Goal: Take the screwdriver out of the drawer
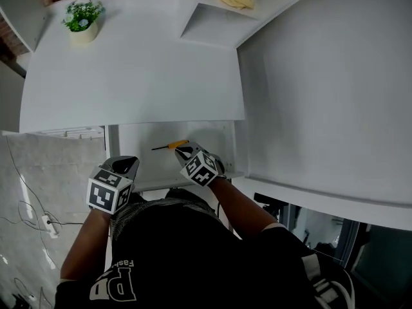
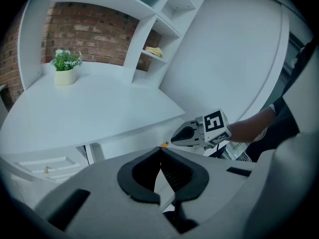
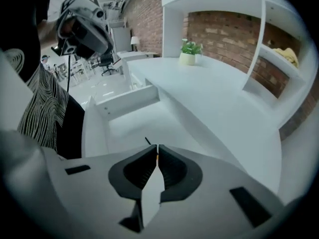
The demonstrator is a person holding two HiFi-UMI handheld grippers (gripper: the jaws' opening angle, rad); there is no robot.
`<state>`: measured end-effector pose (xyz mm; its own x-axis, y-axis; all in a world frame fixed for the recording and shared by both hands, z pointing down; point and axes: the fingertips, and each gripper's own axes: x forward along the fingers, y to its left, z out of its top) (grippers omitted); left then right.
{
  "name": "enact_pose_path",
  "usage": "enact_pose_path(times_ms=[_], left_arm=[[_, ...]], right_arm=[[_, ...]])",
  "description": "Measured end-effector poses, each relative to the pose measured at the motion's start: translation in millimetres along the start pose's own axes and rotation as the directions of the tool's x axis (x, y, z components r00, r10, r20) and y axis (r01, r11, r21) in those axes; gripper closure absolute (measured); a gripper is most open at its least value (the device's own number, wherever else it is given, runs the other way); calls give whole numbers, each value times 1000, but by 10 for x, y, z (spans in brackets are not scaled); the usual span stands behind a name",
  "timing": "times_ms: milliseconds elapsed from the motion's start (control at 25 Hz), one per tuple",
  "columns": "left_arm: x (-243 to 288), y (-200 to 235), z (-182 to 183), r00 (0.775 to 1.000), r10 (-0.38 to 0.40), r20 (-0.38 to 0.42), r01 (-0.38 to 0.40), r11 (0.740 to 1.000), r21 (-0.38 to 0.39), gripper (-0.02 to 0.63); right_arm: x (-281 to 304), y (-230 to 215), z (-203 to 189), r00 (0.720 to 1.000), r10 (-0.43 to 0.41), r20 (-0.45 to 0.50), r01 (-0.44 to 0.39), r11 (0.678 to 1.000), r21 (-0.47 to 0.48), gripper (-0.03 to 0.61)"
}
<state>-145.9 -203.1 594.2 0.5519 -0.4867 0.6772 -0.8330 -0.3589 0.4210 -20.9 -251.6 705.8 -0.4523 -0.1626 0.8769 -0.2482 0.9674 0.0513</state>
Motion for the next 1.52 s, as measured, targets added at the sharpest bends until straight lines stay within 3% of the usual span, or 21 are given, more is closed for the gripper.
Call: enact_pose_path(times_ms=[440,680,1000,1520], left_arm=[[-47,159,-320,999,10,-38,-12,998,-54,598],[4,126,-434,998,-10,-54,6,997,-72,598],[28,146,-422,999,-10,-44,6,996,-93,598],[10,257,-432,999,27,-28,-30,989,-144,598]], right_arm=[[563,-7,-339,981,5,-192,-54,966,-254,557],[766,-67,-438,968,-2,-252,-80,946,-313,538],[962,-7,-530,946,23,-324,-170,884,-435,523],[1150,20,-578,917,46,-396,-269,806,-527,514]])
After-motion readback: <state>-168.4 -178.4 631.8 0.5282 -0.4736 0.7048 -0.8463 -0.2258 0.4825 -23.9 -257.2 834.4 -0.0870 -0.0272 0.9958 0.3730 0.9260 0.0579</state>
